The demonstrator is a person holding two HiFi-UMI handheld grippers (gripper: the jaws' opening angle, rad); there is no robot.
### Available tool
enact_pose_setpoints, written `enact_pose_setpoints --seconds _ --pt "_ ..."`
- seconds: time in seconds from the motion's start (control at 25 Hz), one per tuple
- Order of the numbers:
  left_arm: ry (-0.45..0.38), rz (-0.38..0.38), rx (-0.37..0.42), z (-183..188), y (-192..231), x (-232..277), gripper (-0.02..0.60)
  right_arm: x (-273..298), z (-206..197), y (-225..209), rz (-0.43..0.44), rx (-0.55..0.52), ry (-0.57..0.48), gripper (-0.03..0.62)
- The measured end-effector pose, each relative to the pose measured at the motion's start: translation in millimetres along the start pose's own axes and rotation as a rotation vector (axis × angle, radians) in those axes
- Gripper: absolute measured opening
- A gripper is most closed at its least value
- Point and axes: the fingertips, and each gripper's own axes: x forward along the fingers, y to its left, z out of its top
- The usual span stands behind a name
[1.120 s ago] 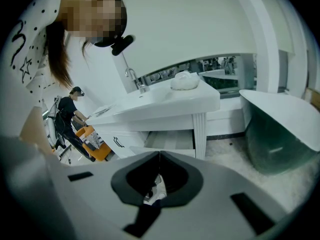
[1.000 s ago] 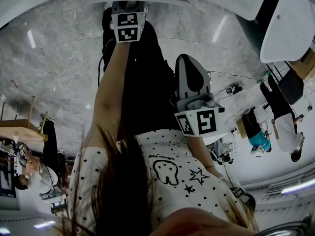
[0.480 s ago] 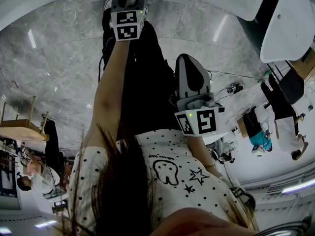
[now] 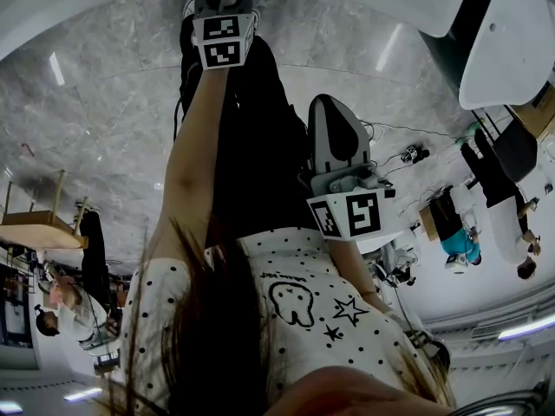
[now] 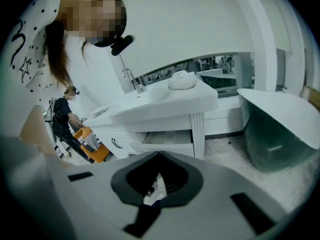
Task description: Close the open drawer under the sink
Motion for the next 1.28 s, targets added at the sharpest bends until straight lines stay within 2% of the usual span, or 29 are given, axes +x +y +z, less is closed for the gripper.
enact_pose_setpoints --seconds 1.28 --pt "-0.033 -0.005 -0.016 11 5 6 0.141 2 -4 0 -0.013 0.007 0.009 0.014"
